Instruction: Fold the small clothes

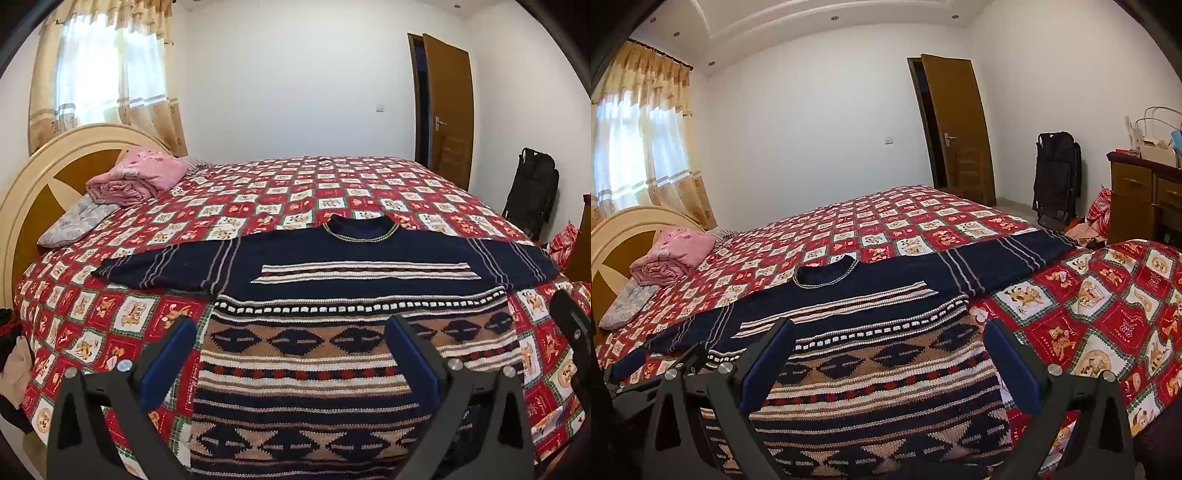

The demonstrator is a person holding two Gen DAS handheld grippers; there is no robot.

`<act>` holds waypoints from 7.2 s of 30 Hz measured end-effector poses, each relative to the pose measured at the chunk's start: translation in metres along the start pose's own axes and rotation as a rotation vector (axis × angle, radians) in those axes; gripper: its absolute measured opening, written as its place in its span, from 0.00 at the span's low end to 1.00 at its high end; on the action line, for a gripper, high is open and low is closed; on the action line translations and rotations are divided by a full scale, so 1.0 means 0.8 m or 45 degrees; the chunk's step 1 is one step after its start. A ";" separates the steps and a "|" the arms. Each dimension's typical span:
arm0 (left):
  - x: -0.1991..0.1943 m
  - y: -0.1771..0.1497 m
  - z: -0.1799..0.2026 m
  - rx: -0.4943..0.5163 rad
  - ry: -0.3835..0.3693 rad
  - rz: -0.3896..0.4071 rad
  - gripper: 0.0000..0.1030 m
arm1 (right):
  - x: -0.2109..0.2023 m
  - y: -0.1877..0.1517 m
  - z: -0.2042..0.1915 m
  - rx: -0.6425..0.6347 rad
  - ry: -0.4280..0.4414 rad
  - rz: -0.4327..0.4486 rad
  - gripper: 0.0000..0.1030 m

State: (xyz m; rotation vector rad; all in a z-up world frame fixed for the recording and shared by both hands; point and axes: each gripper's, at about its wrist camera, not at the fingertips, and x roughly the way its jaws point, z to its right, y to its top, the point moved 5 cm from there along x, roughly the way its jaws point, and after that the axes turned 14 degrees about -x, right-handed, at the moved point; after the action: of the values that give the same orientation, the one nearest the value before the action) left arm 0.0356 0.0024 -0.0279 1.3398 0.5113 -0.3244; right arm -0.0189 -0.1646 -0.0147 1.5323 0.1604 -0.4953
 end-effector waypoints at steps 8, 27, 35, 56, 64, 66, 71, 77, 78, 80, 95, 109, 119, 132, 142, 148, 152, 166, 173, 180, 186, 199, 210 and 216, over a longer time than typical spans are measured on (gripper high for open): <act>0.000 -0.001 -0.001 0.001 -0.001 -0.003 1.00 | -0.001 0.003 0.000 -0.001 -0.002 -0.006 0.99; 0.004 -0.007 -0.001 -0.004 -0.002 -0.028 1.00 | 0.004 -0.002 0.000 -0.002 -0.001 -0.002 0.99; 0.004 -0.007 -0.001 -0.005 -0.003 -0.032 1.00 | 0.007 -0.012 -0.002 0.001 0.003 -0.013 0.99; 0.013 -0.009 0.004 0.025 0.003 -0.042 1.00 | 0.031 -0.004 0.031 0.100 -0.010 -0.086 0.99; 0.043 0.003 0.002 -0.043 -0.102 -0.155 1.00 | 0.108 0.010 0.154 0.197 -0.105 -0.268 0.99; 0.060 0.006 0.006 -0.050 -0.093 -0.202 1.00 | 0.129 0.015 0.195 0.247 -0.130 -0.313 0.99; 0.089 0.010 0.024 -0.004 -0.066 -0.234 1.00 | 0.201 0.027 0.345 0.504 -0.236 -0.467 0.99; 0.125 0.011 0.045 0.043 -0.046 -0.305 1.00 | 0.305 0.023 0.477 0.658 -0.240 -0.580 0.99; 0.131 0.011 0.048 0.048 -0.039 -0.311 1.00 | 0.317 0.018 0.485 0.671 -0.237 -0.602 0.98; 0.142 0.013 0.051 0.050 -0.014 -0.322 1.00 | 0.346 0.001 0.507 0.709 -0.274 -0.643 0.83; 0.185 0.023 0.058 0.055 0.039 -0.378 1.00 | 0.427 -0.012 0.516 0.549 -0.478 -0.683 0.22; 0.175 0.035 0.022 -0.051 0.004 -0.346 1.00 | 0.330 0.168 0.217 -0.402 -0.288 -0.225 0.14; 0.152 0.046 -0.037 -0.097 0.063 -0.271 1.00 | 0.326 0.038 -0.108 -0.490 0.512 -0.369 0.69; 0.185 0.039 -0.023 -0.018 0.031 -0.328 1.00 | 0.281 0.023 -0.023 -0.213 0.341 -0.395 0.69; 0.262 0.027 0.109 0.096 -0.073 -0.495 1.00 | 0.314 -0.043 0.023 -0.145 0.133 -0.585 0.70; 0.291 -0.011 0.119 0.173 0.016 -0.562 1.00 | 0.305 -0.048 0.018 -0.197 0.153 -0.520 0.75; 0.290 -0.011 0.122 0.148 -0.005 -0.528 1.00 | 0.306 -0.051 0.012 -0.227 0.154 -0.500 0.82; 0.289 0.010 0.148 -0.108 -0.454 -0.654 0.18 | 0.288 -0.048 0.019 -0.171 0.161 -0.463 0.83; 0.273 0.014 0.121 -0.244 -0.526 -0.660 0.55 | 0.280 -0.048 0.035 -0.100 0.169 -0.452 0.83; 0.275 0.033 0.100 -0.422 -0.591 -0.621 0.89 | 0.271 -0.046 0.035 -0.091 0.182 -0.436 0.83; 0.305 0.012 0.123 -0.329 -0.464 -0.696 0.83 | 0.262 -0.044 0.038 -0.075 0.187 -0.424 0.83; 0.267 0.069 0.127 -0.172 -0.546 -0.499 0.13 | 0.248 -0.037 0.051 -0.032 0.138 -0.406 0.83; 0.286 0.083 0.042 -0.103 -0.360 -0.453 0.14 | 0.240 -0.033 0.029 -0.099 0.161 -0.390 0.83; 0.303 0.065 0.004 -0.156 -0.242 -0.475 0.14 | 0.246 -0.038 0.028 -0.096 0.165 -0.409 0.83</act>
State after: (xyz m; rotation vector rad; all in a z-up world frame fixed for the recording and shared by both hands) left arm 0.2682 0.0260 -0.1115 1.0784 0.6107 -0.7092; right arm 0.1396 -0.2264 -0.1205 1.4713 0.5260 -0.6358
